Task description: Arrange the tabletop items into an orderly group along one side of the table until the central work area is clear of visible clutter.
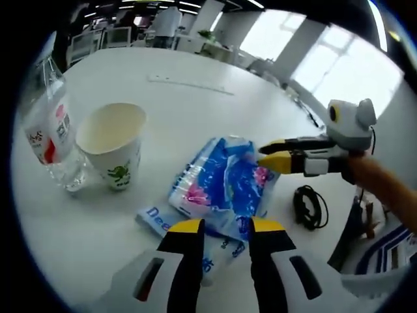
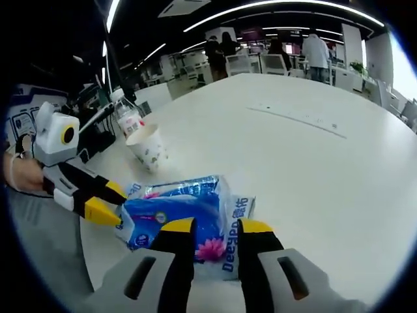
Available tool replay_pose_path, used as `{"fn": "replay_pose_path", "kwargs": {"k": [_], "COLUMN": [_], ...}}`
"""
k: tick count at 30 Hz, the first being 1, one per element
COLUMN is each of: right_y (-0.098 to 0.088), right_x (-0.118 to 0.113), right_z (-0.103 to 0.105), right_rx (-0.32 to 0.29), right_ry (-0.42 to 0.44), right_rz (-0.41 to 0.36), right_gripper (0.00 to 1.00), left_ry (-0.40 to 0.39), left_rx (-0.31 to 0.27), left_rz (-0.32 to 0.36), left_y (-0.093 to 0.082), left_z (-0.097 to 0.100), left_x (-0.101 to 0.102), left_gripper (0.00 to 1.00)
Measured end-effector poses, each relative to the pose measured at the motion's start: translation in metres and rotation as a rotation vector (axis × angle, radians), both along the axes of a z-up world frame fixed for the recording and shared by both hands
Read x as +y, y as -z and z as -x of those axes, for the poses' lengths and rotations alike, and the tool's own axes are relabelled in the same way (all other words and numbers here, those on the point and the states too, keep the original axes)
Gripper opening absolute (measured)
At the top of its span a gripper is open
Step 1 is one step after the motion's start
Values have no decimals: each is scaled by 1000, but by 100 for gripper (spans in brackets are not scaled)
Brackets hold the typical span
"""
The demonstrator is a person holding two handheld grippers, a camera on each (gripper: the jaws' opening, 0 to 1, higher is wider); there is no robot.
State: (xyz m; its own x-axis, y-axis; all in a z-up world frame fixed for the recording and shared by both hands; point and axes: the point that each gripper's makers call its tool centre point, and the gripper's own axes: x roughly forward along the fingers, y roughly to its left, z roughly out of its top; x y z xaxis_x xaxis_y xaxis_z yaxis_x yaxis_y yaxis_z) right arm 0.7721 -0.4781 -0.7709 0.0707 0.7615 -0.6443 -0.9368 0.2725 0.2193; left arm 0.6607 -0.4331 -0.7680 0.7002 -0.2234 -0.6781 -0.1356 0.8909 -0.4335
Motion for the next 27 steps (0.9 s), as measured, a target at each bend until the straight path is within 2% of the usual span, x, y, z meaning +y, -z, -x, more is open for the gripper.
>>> {"fn": "replay_pose_path", "kwargs": {"k": [10,14,20,27], "right_y": [3,2,3,5], "right_x": [7,6,0,-3], "right_z": [-2,-2,-5,-4], "right_rx": [2,-5,-2,8], "right_ry": [-5,-10,3,5], "right_rz": [-2,-3,3,5], "right_gripper": [19,15,13,5], "left_ry": [1,-5,-8,-4], "left_rx": [6,4,8,10], "left_rz": [1,-1,0,-5], "left_y": [4,4,6,8], "left_z": [-4,-5,-6,-7], "left_x": [2,2,1,-2], "left_gripper": [23,22,22,22]}}
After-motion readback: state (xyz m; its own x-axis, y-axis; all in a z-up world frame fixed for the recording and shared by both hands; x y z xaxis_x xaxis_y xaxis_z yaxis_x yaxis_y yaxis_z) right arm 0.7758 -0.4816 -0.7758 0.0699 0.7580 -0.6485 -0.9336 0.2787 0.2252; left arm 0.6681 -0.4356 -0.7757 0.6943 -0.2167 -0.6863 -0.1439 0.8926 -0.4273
